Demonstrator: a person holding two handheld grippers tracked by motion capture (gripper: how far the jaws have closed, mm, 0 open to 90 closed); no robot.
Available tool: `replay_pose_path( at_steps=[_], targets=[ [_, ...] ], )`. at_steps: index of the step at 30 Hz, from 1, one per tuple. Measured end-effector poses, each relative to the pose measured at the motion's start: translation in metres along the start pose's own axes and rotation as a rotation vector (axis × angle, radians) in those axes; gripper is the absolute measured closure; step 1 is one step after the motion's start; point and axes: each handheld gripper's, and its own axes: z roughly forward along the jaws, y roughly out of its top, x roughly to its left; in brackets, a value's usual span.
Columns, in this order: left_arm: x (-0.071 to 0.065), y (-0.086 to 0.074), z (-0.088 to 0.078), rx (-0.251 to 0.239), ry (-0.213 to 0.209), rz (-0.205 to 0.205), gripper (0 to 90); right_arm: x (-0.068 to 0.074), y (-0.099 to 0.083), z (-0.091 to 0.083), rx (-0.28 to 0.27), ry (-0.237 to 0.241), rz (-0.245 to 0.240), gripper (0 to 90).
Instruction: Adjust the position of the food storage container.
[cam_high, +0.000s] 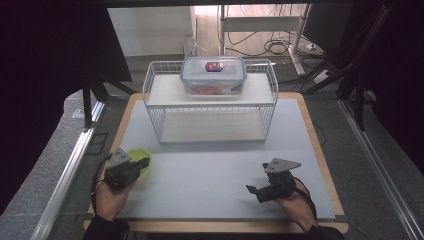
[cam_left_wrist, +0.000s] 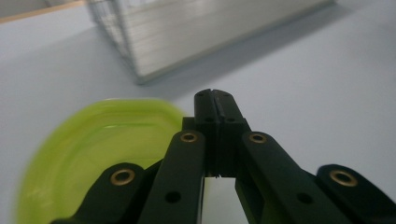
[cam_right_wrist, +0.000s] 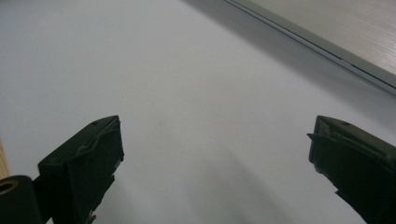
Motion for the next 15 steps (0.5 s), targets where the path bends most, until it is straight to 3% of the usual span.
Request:
replay_pose_path(
  at_steps=[5, 15],
  targets=[
    [0.031, -0.006, -0.007, -0.001, 0.078, -0.057, 90.0, 0.0, 0.0, 0.001, 0.005, 0.002, -0.001, 3.1],
    [0.067, -0.019, -0.006, 0.032, 0.189, -0.116, 90.0, 0.0, -0.001, 0.003, 0.021, 0.006, 0.0, 3.8]
  ],
)
